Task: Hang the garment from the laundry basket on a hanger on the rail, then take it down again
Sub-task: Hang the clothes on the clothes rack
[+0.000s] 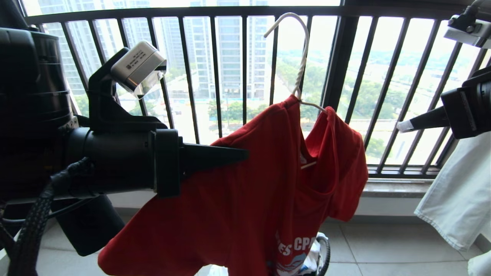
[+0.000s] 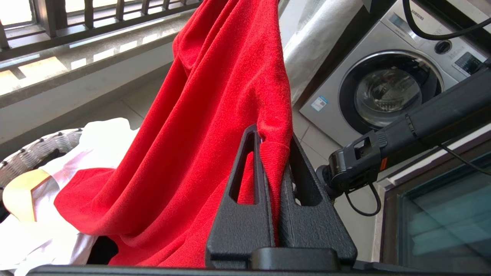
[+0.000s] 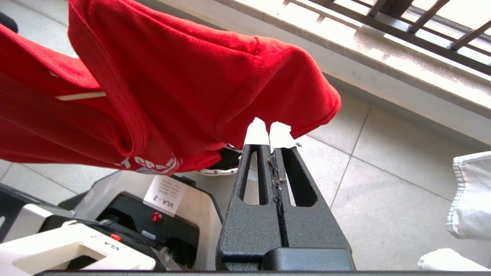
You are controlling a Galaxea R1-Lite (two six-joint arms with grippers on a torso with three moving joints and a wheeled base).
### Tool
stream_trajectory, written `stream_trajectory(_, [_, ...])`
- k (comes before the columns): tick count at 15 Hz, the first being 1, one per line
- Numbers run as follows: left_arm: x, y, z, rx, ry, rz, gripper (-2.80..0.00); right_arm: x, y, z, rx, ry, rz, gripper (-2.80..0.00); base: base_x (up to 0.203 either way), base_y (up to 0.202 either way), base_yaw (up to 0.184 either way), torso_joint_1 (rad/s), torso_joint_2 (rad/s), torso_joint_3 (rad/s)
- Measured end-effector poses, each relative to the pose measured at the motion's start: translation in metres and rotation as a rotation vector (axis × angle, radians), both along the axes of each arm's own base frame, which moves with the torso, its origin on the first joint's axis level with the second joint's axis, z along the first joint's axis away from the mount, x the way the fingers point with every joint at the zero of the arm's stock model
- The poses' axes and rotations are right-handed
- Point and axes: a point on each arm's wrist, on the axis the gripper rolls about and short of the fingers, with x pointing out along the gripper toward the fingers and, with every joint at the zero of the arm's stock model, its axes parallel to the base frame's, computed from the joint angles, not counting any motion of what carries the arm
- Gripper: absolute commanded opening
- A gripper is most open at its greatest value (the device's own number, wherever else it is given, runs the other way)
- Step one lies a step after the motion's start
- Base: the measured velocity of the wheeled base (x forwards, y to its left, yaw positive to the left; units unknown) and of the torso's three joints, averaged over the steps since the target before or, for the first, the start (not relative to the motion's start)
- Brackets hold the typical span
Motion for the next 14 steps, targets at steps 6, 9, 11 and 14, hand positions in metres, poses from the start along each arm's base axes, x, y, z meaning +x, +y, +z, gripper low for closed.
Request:
stream_trajectory(6, [-0.007,0.005,-0.013,0.014,0.029,-0.061,-2.80,-0.019,-0.008,-0.026,-0.261,0.058,0.200,0.00,0.000,0.000,0.000,0.000,0.00,0.000])
stream_trajectory(9, [-0.006,0.005,-0.015,0.017,0.027,-0.059,-2.80,-0.018,-0.009,-0.028,-0.295,0.042,0.259,0.00,0.000,0.000,0.000,0.000,0.00,0.000])
stream_trajectory(11, [-0.006,0.005,-0.013,0.013,0.020,-0.057,-2.80,-0.015,-0.008,-0.029,-0.267,0.060,0.233,0.00,0.000,0.000,0.000,0.000,0.00,0.000])
stream_trajectory(14, [-0.005,0.005,-0.008,-0.012,-0.007,-0.053,-2.80,-0.003,-0.004,-0.029,-0.159,0.063,0.139,0.00,0.000,0.000,0.000,0.000,0.00,0.000])
